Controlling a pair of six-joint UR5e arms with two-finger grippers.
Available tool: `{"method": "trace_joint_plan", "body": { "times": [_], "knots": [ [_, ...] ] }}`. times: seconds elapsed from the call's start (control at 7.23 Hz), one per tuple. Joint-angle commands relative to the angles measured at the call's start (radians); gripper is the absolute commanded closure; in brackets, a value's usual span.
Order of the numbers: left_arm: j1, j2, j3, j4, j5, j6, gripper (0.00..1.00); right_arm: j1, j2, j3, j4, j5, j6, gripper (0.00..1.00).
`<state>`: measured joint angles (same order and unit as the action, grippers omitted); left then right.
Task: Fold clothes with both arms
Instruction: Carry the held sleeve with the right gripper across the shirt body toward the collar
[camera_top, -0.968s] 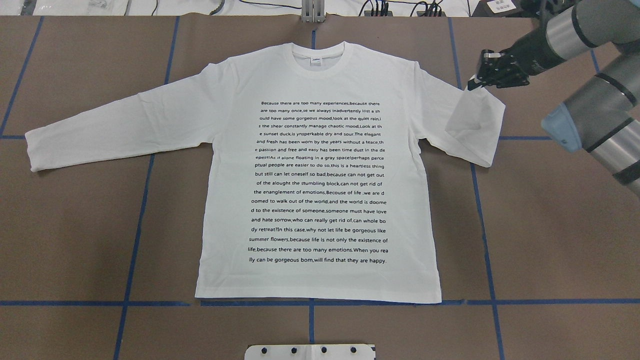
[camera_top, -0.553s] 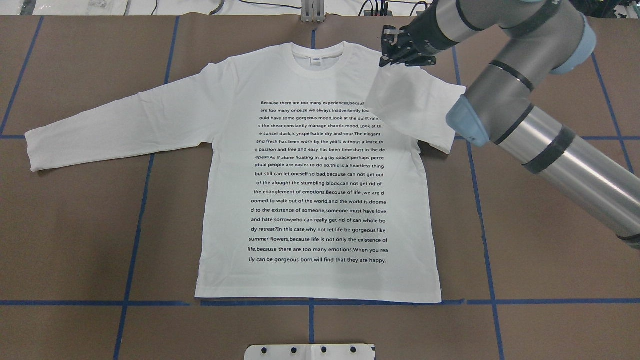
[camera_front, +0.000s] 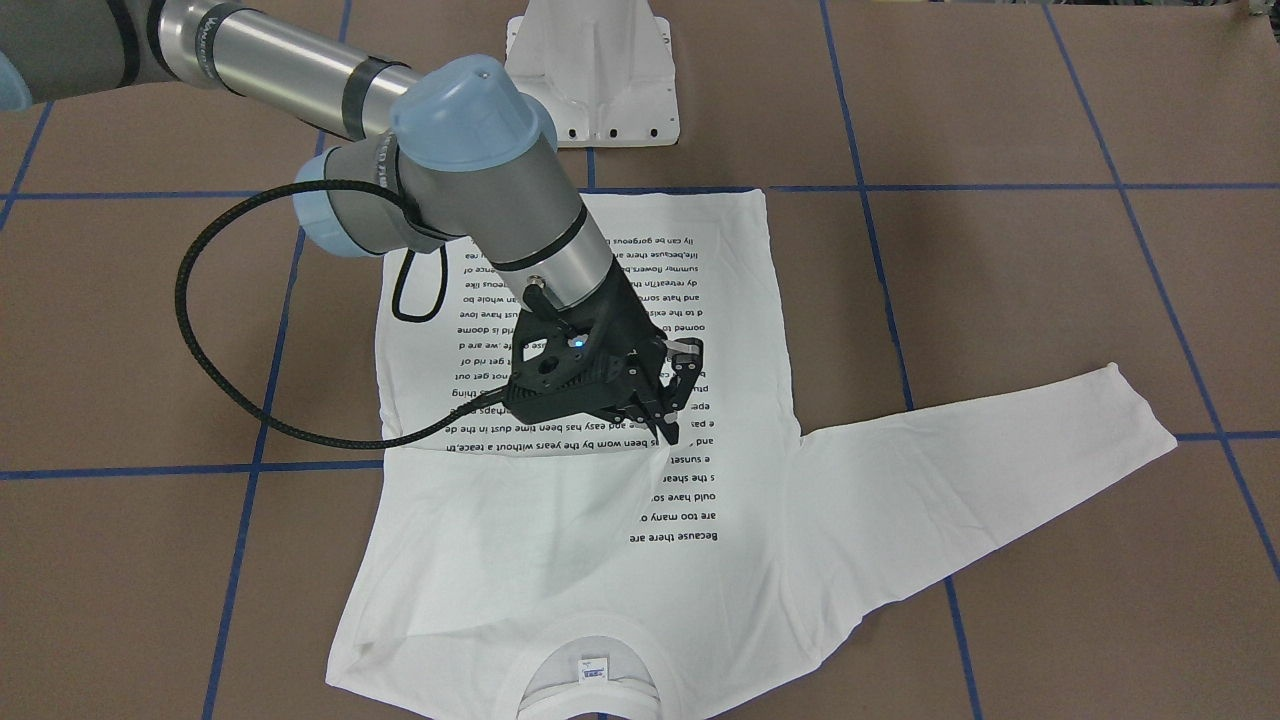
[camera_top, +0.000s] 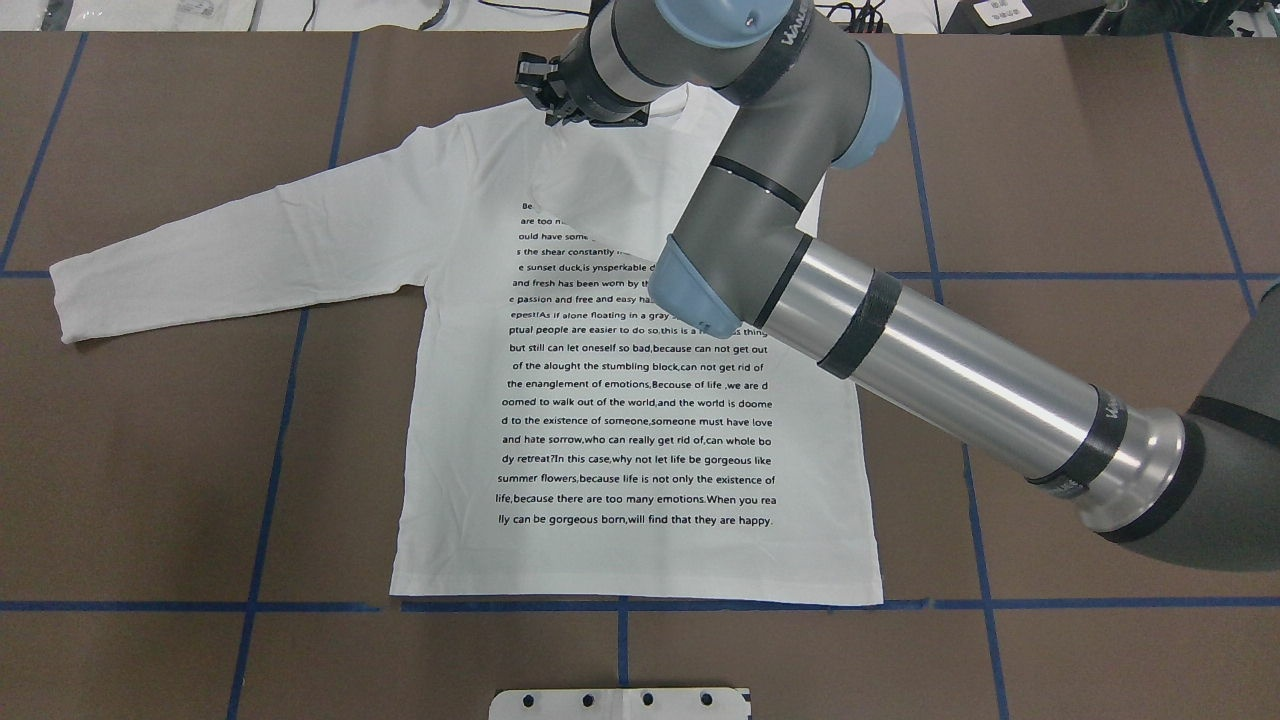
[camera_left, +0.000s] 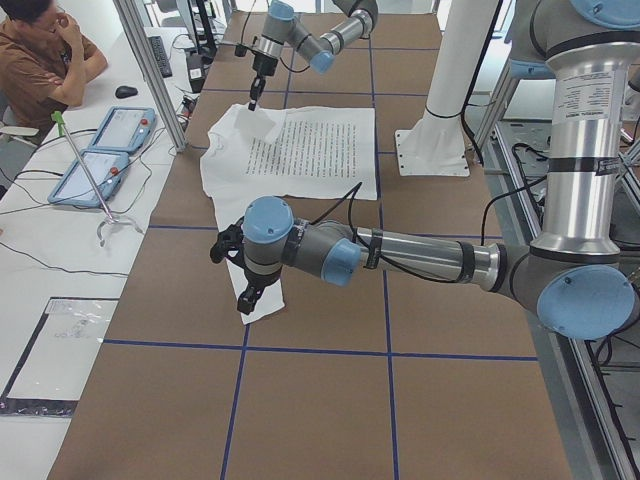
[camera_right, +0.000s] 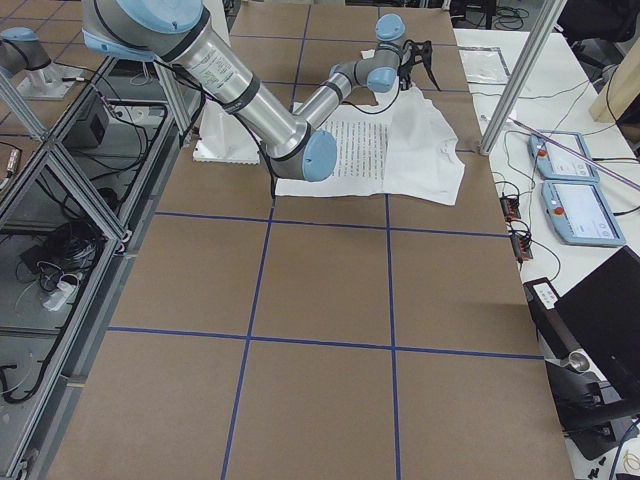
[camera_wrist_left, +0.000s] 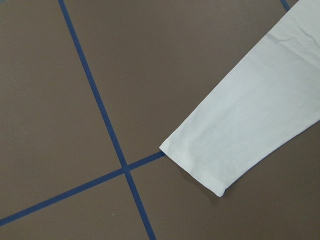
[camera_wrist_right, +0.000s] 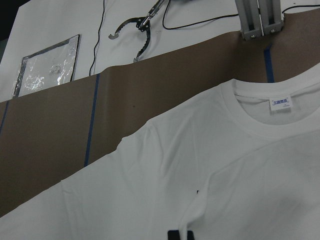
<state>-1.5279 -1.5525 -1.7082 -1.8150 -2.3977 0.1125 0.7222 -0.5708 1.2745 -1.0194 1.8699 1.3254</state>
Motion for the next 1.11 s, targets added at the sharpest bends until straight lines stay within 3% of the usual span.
{"method": "trace_joint_plan", "body": {
  "times": [0.0,0.28,0.97],
  "knots": [
    [0.000,0.000,0.001,0.000,0.000,-0.001,0.00,-0.056,0.006,-0.035,0.001,-0.070,-0.006,1.00],
    [0.000,0.000,0.001,0.000,0.000,-0.001,0.00,-0.081,0.063,-0.131,0.002,-0.081,-0.008,1.00],
    [0.000,-0.006,0.001,0.000,0.000,-0.005,0.00,-0.124,0.080,-0.126,0.013,-0.081,-0.008,1.00]
  ]
}}
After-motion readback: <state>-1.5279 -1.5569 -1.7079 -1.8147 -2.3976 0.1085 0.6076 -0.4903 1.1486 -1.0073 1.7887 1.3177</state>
